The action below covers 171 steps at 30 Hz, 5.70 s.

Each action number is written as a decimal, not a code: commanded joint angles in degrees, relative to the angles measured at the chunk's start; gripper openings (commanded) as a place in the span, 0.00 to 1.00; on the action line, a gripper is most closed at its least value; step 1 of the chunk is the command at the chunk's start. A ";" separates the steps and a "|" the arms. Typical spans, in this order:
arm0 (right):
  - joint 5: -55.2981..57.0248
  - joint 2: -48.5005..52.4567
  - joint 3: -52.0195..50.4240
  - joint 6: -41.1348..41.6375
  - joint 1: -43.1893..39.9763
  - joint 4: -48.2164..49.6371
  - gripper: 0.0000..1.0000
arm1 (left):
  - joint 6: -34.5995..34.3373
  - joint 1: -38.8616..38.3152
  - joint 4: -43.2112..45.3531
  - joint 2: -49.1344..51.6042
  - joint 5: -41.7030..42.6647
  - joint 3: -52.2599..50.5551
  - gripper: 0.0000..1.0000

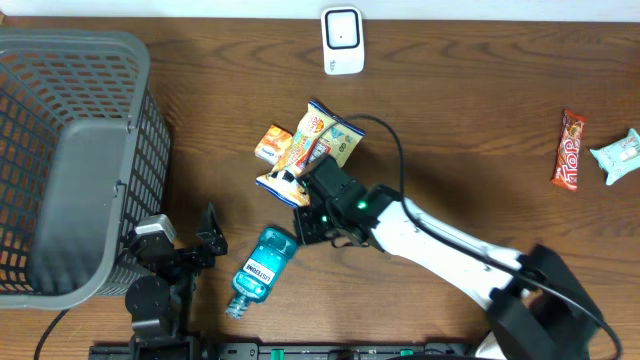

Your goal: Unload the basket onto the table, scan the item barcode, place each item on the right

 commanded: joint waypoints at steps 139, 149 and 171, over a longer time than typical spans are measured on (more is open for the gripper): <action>26.16 10.69 0.31 -71.21 -5.75 -7.37 0.11 | 0.11 -0.11 -0.55 -0.04 -0.33 -1.40 0.98; 26.16 8.96 0.87 -62.93 -5.77 -7.54 0.01 | 0.11 -0.11 -0.55 -0.04 -0.33 -1.40 0.98; 11.72 -14.21 6.93 -56.35 -17.46 -8.26 0.01 | 0.11 -0.11 -0.55 -0.04 -0.33 -1.40 0.98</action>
